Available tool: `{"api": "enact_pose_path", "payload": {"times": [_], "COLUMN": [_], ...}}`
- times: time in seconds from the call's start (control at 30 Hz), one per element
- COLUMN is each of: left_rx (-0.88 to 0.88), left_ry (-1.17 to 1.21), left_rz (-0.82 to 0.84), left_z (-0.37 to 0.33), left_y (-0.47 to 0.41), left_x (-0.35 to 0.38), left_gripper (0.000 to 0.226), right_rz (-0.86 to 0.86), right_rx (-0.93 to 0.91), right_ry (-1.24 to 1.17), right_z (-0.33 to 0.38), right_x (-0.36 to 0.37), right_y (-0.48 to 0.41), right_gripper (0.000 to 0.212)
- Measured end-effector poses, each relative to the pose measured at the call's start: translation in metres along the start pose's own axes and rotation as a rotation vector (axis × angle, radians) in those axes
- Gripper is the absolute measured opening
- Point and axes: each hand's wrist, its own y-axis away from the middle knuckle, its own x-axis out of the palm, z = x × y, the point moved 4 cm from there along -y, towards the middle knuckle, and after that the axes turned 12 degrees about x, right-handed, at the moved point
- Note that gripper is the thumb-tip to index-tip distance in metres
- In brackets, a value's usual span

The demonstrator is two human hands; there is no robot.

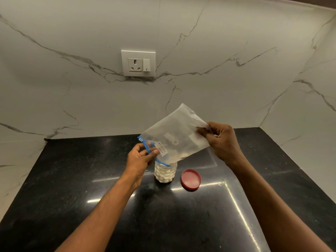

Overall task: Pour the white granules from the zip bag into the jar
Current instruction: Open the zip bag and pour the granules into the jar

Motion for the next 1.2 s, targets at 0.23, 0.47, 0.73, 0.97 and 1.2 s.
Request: {"api": "enact_pose_path", "payload": {"times": [0.23,0.47,0.73,0.97,1.2], "left_rx": [0.002,-0.010,-0.008,-0.017,-0.042], "left_ry": [0.006,0.005,0.018,0.035,0.079], "left_rz": [-0.001,-0.015,-0.020,-0.040,-0.066], "left_z": [-0.001,-0.002,-0.001,-0.002,-0.002], "left_y": [0.003,0.004,0.006,0.006,0.009], "left_x": [0.001,0.001,0.000,0.002,0.001], "left_gripper": [0.032,0.033,0.032,0.032,0.031], "right_rz": [-0.033,-0.005,0.028,0.092,0.052], "right_rx": [0.013,-0.032,0.015,0.039,0.130], "right_ry": [-0.012,-0.026,-0.048,-0.021,-0.030], "right_z": [0.002,0.007,0.003,0.005,-0.019], "right_x": [0.001,0.002,0.002,0.003,-0.011], "right_y": [0.000,0.003,0.006,0.006,0.018], "right_gripper": [0.016,0.011,0.012,0.029,0.015]}}
